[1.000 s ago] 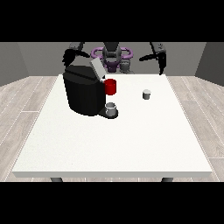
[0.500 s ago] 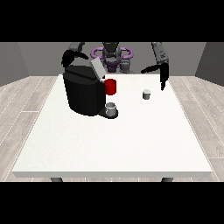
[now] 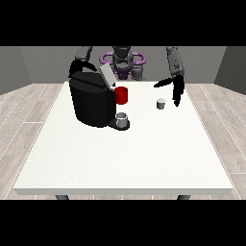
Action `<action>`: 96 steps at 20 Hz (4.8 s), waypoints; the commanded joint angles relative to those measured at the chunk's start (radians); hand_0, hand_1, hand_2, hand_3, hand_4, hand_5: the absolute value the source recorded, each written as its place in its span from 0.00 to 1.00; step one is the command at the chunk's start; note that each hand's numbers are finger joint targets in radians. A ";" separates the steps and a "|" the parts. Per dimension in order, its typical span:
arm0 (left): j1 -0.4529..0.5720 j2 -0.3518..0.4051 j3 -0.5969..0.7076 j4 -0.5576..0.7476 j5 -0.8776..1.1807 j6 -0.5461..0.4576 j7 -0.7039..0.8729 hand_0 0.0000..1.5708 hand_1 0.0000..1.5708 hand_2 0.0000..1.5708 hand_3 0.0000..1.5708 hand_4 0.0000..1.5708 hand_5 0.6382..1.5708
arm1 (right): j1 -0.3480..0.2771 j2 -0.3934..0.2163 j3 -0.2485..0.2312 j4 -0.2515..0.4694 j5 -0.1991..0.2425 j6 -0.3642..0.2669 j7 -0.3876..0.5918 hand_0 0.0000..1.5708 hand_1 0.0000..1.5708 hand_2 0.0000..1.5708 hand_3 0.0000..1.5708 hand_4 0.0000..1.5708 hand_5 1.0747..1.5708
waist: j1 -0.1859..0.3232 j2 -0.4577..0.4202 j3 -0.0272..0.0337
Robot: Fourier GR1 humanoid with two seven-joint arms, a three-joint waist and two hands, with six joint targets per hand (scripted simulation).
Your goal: Insert the coffee pod into the coffee machine and close the lid
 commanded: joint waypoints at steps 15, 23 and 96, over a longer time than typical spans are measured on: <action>-0.107 0.046 -0.058 0.270 -0.224 0.084 -0.070 0.38 0.38 0.46 0.30 0.00 1.00 | -0.052 -0.017 0.008 0.062 0.043 -0.014 0.057 0.00 0.00 0.00 0.00 0.25 1.00 | -0.035 0.022 -0.0003; -0.121 -0.006 -0.100 0.275 -0.327 0.230 -0.129 0.46 0.46 0.54 0.39 0.10 1.00 | -0.051 -0.030 -0.034 0.133 0.031 -0.013 0.019 0.00 0.00 0.00 0.00 0.33 1.00 | -0.003 0.007 0.0000; -0.744 0.052 -0.022 0.309 -0.449 -0.003 0.008 0.80 0.80 0.83 0.77 0.33 1.00 | -0.210 -0.060 -0.066 0.157 -0.045 0.031 0.038 0.00 0.00 0.00 0.00 0.34 1.00 | -0.172 0.071 0.0004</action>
